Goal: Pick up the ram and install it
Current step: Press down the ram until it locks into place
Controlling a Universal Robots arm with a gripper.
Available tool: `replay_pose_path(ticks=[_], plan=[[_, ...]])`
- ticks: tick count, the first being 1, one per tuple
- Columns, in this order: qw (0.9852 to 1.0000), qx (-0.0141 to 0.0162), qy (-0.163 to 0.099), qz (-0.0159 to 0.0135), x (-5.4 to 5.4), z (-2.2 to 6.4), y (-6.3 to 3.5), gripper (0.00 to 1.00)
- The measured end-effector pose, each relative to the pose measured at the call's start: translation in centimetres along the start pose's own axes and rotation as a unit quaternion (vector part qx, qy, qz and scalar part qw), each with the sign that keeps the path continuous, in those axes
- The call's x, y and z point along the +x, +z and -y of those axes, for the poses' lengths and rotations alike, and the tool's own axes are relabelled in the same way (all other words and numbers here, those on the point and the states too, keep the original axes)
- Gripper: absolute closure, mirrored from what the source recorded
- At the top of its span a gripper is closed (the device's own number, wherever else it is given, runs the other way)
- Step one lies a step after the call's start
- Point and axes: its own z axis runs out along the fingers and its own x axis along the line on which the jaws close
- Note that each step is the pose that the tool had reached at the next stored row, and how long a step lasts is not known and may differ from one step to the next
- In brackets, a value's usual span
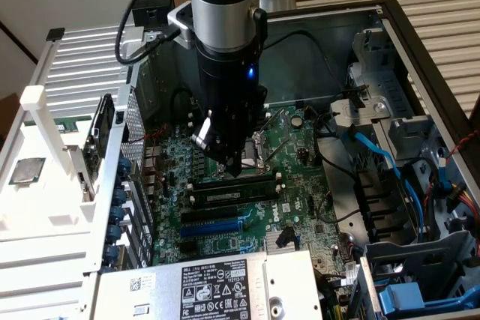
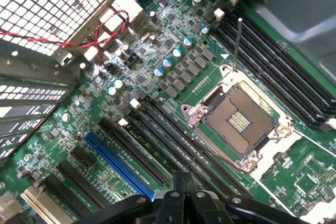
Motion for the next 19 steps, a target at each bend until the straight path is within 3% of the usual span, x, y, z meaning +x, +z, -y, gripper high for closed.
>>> replay_pose_path(ticks=[5,10,15,19], plan=[[0.9989,-0.0015,0.048,0.0002,0.0,0.0,0.0,0.9],[0.9963,-0.0027,0.086,0.0004,0.0,0.0,0.0,0.9],[0.9928,-0.0037,0.12,0.0005,0.0,0.0,0.0,0.9],[0.9891,-0.0045,0.147,0.0006,0.0,0.0,0.0,0.9]])
